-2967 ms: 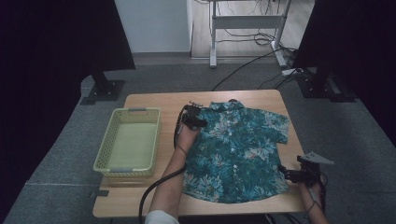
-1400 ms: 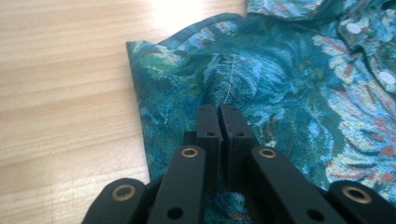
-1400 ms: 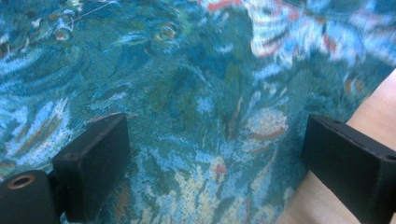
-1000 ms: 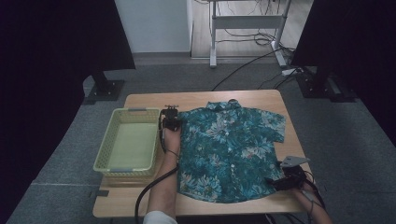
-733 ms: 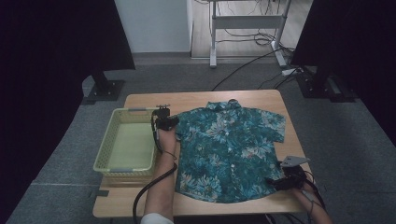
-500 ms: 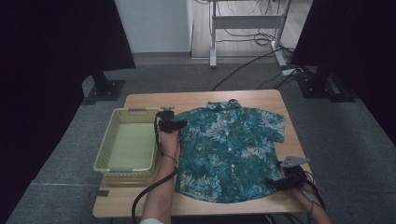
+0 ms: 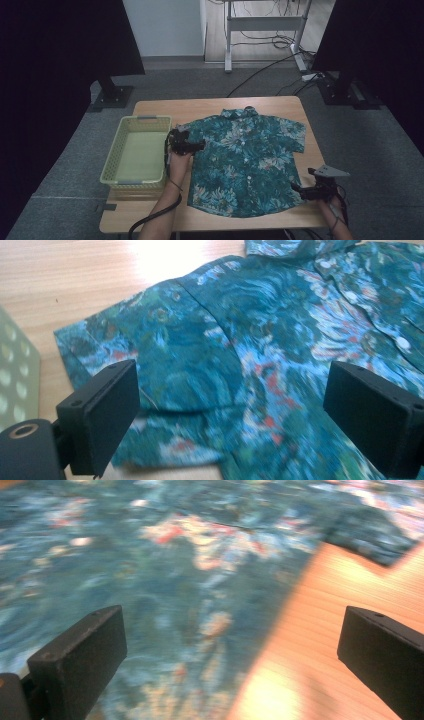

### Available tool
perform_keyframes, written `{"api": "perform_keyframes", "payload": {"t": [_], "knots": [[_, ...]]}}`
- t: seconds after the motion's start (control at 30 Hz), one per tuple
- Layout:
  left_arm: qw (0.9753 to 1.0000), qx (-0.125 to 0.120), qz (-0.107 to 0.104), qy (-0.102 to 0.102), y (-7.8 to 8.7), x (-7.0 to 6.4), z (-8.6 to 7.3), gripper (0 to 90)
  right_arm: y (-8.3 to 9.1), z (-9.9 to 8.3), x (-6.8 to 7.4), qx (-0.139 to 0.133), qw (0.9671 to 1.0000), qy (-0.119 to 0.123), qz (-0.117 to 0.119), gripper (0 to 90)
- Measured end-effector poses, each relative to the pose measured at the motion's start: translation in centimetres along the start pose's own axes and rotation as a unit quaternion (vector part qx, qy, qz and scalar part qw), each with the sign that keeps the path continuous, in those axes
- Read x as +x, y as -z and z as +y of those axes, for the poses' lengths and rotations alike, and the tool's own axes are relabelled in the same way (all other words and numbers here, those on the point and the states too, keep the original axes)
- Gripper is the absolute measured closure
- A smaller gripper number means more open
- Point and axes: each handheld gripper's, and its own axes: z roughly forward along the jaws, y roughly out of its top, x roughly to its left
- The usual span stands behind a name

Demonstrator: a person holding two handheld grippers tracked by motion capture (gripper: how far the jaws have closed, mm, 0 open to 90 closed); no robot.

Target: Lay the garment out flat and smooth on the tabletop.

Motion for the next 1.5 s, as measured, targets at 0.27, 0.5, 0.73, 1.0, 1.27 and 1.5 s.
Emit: {"api": "perform_keyframes", "payload": {"t": [0.27, 0.5, 0.73, 1.0, 1.27, 1.5], "knots": [[0.9976, -0.024, -0.047, -0.045, 3.3, -2.8, -1.7, 7.9, 0.0, 0.0, -0.3, 0.004, 0.9996, -0.015, -0.022, 0.0], [0.9932, -0.040, -0.077, -0.078, 6.0, -4.5, -4.4, 7.6, 0.0, -0.1, -0.5, 0.008, 0.9995, -0.022, -0.018, 0.0], [0.9862, -0.045, -0.101, -0.123, 7.9, -6.0, -7.0, 7.6, 0.0, -0.1, -0.5, 0.009, 0.9995, -0.023, -0.021, 0.0], [0.9855, -0.047, -0.108, -0.122, 9.7, -5.3, -9.8, 7.7, 0.1, -0.1, -0.5, 0.007, 0.9995, -0.026, -0.018, 0.0], [0.9870, -0.053, -0.109, -0.106, 11.8, -3.8, -12.2, 7.6, 0.0, -0.1, -0.6, 0.010, 0.9995, -0.026, -0.016, 0.0], [0.9877, -0.069, -0.092, -0.106, 13.2, -2.7, -13.6, 7.8, 0.0, -0.1, -0.5, 0.013, 0.9994, -0.026, -0.018, 0.0]]}}
